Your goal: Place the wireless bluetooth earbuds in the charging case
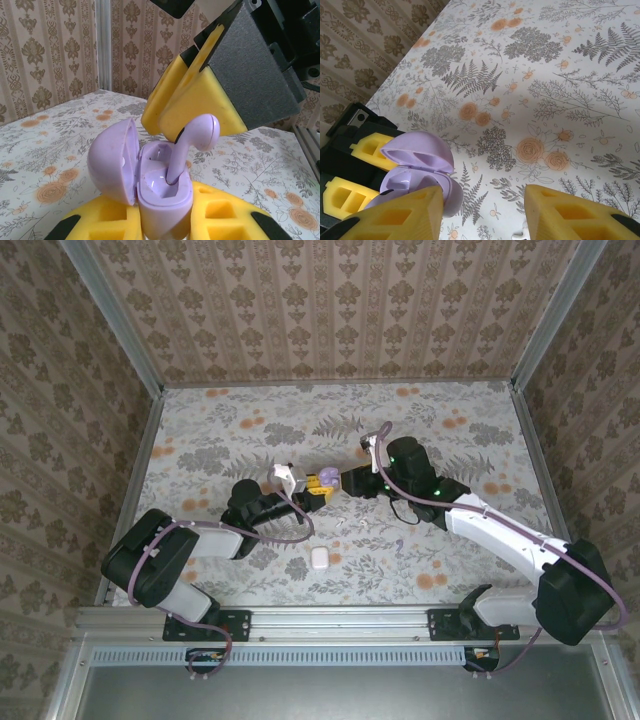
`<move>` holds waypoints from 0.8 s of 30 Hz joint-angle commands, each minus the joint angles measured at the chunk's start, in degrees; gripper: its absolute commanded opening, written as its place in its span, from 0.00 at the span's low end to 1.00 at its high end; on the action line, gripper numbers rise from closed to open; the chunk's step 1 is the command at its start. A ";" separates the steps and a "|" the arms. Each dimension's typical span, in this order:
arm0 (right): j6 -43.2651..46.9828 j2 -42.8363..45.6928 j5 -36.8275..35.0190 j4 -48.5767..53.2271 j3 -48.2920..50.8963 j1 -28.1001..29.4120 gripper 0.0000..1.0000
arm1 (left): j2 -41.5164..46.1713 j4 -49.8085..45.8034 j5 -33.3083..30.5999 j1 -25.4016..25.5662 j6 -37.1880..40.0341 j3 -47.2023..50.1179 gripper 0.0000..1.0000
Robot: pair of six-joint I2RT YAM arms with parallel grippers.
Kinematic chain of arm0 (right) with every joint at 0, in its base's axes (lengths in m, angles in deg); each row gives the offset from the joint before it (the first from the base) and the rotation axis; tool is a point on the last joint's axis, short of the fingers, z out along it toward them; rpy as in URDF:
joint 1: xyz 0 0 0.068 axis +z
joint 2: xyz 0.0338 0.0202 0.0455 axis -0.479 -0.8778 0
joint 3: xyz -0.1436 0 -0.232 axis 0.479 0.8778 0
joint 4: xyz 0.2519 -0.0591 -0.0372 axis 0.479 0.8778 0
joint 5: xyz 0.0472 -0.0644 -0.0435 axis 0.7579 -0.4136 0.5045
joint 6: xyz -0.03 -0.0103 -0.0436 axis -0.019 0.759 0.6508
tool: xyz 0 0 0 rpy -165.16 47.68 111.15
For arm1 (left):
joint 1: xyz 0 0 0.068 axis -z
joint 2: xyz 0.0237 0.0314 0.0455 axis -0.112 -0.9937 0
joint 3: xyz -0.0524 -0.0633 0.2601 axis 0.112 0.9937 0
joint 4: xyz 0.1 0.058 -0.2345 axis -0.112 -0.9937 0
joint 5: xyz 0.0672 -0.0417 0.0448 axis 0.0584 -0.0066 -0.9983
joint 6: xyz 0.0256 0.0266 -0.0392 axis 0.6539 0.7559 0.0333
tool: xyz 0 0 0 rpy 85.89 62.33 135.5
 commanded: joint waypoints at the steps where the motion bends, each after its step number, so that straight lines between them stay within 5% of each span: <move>1: -1.07 -0.31 0.41 0.18 0.43 0.50 0.47 | 0.06 2.32 -0.03 -0.32 -0.78 -1.19 0.10; 24: -0.07 -2.60 0.15 0.79 -2.91 3.07 0.46 | -0.13 2.31 -0.03 -0.41 -1.04 -1.12 0.10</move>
